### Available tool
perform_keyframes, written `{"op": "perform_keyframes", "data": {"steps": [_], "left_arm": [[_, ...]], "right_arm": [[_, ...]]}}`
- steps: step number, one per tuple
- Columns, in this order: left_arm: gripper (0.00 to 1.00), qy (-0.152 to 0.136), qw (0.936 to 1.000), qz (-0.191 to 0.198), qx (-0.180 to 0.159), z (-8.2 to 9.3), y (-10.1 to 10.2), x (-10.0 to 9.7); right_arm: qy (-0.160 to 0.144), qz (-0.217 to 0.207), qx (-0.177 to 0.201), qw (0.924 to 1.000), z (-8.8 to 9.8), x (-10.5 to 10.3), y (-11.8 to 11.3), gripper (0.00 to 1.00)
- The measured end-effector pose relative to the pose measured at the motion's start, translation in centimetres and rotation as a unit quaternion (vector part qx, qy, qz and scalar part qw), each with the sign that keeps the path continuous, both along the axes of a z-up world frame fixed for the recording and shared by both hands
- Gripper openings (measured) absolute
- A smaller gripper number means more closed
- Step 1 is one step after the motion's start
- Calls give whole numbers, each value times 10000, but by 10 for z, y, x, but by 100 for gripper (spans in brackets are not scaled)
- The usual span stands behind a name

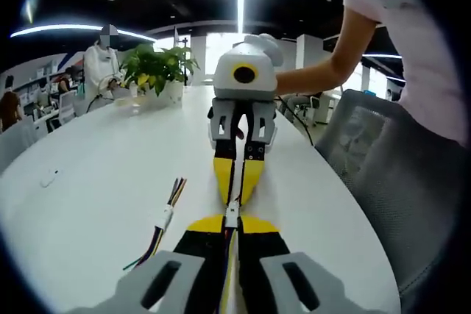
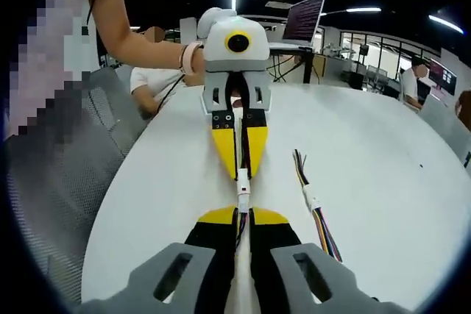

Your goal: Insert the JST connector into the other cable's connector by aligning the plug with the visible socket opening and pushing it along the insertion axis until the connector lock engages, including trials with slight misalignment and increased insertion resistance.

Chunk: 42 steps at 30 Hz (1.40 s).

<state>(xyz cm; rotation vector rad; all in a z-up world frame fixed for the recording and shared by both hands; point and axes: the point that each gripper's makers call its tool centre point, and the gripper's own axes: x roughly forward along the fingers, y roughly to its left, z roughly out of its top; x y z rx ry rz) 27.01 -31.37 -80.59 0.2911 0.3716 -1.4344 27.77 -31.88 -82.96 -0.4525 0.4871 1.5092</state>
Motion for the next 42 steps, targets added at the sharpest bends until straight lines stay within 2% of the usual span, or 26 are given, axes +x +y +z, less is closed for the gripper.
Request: {"op": "perform_keyframes", "data": {"steps": [20,24,42], "left_arm": [[0,-379,9991,-190,44,2,8,3],[0,-523,9978,-369,153,0,8,-1],[0,-597,9962,-611,158,-2,7,-3]], "right_arm": [[92,38,-17,9999,0,-2,2,2],[137,45,-20,9999,-1,-3,4,2],[101,372,-116,9992,2,-10,2,2]]}}
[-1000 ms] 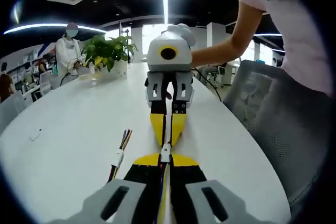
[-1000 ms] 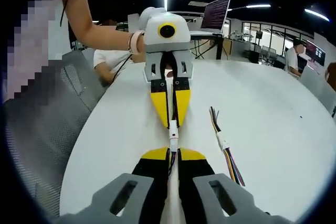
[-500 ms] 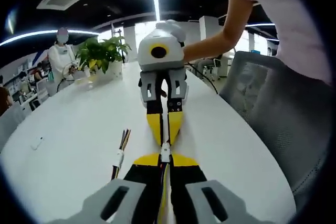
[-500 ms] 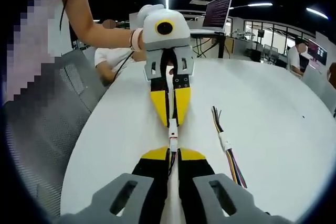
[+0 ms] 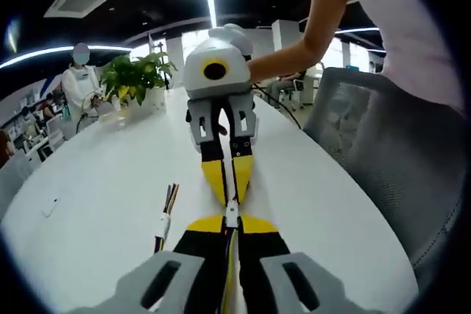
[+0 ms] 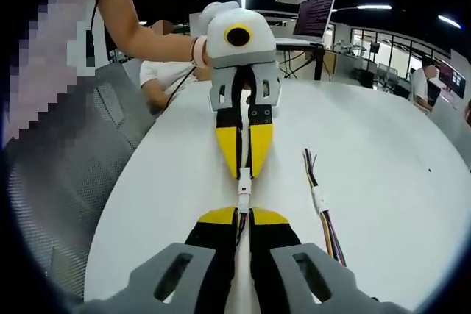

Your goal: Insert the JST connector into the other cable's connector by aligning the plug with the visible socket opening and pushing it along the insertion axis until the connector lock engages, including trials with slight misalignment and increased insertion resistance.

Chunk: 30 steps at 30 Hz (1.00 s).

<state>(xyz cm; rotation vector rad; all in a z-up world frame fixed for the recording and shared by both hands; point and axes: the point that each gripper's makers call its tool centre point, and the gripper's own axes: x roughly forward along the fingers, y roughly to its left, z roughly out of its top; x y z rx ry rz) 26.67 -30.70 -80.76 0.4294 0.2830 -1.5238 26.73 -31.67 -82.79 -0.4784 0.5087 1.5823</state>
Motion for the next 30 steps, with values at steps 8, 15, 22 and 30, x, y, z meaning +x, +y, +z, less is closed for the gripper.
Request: {"op": "perform_keyframes", "data": {"steps": [8,15,22,30], "left_arm": [[0,-46,10000,-79,9,1,-1,-1],[0,-44,9997,-183,140,-5,-4,-5],[0,-5,9994,-197,296,-8,-4,-7],[0,-94,9986,-363,370,-9,-11,-13]], "right_arm": [[289,-115,120,9994,4,-1,0,2],[289,29,-132,9995,-3,-9,1,2],[385,89,-288,9988,-4,-12,4,2],[313,243,-421,9983,-4,-18,8,2]]}}
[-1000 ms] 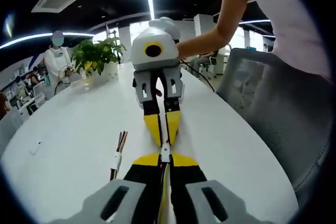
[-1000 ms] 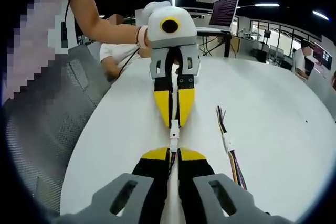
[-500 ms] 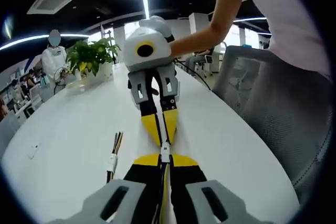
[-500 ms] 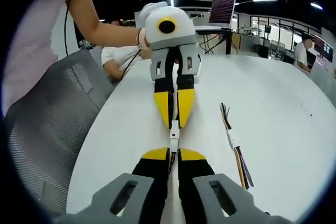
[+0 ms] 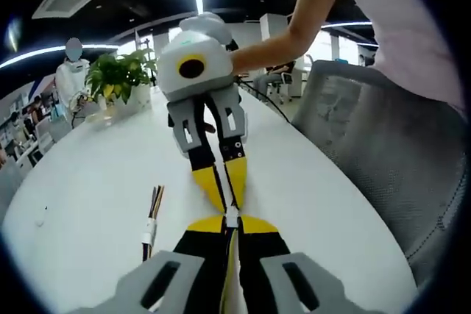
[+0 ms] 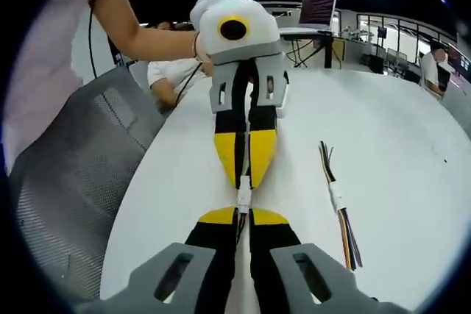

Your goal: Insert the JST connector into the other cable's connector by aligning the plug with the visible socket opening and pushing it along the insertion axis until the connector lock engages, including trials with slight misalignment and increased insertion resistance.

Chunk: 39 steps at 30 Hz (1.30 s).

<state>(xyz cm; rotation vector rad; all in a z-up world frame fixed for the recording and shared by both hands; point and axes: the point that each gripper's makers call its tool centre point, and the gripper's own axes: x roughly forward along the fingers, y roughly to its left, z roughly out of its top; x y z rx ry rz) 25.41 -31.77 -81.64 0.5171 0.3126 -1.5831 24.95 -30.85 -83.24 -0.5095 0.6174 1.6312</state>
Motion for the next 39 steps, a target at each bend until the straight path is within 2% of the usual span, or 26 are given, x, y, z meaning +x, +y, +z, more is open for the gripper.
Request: {"op": "perform_keyframes", "data": {"steps": [4,11,22,32,39], "left_arm": [[0,21,10000,25,-34,0,2,1],[0,53,9994,189,-291,12,4,6],[0,199,9976,377,-541,17,7,8],[0,221,9976,383,-534,15,1,8],[0,228,9971,472,-546,13,1,13]], "right_arm": [[63,-79,32,9999,2,1,-2,2],[28,-253,330,9991,14,7,-4,2],[106,-429,586,9973,21,8,-2,1],[165,-457,540,9974,16,11,-3,1],[60,-464,548,9974,13,17,-1,1]]}}
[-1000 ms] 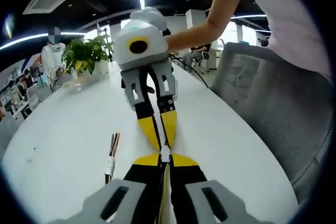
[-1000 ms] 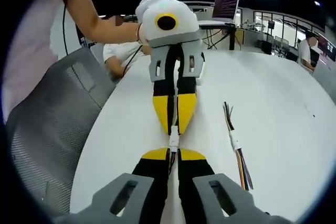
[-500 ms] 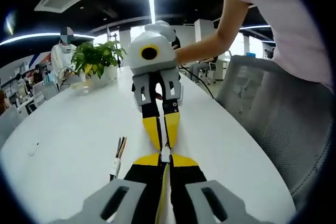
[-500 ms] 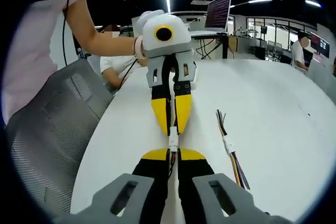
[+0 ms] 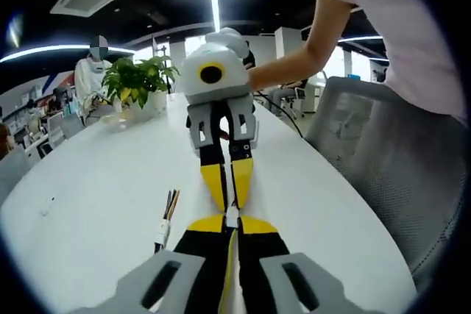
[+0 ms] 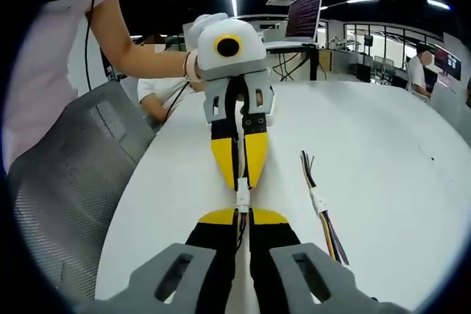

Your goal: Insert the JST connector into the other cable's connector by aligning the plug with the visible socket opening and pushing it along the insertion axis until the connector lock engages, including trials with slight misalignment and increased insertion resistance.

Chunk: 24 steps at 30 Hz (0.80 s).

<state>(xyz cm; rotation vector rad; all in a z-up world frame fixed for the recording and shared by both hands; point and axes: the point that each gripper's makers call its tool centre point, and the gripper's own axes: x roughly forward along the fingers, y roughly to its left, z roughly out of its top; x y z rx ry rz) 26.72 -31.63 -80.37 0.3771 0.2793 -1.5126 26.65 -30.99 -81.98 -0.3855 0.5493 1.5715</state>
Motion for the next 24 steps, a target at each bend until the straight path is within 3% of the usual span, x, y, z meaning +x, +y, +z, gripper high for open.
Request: {"op": "perform_keyframes", "data": {"steps": [12,24], "left_arm": [[0,-78,9995,301,-20,-11,6,24],[0,98,9984,555,-81,-23,8,32]], "right_arm": [[-517,44,33,9986,-10,23,3,2],[-720,84,-101,9973,-22,33,2,3]]}}
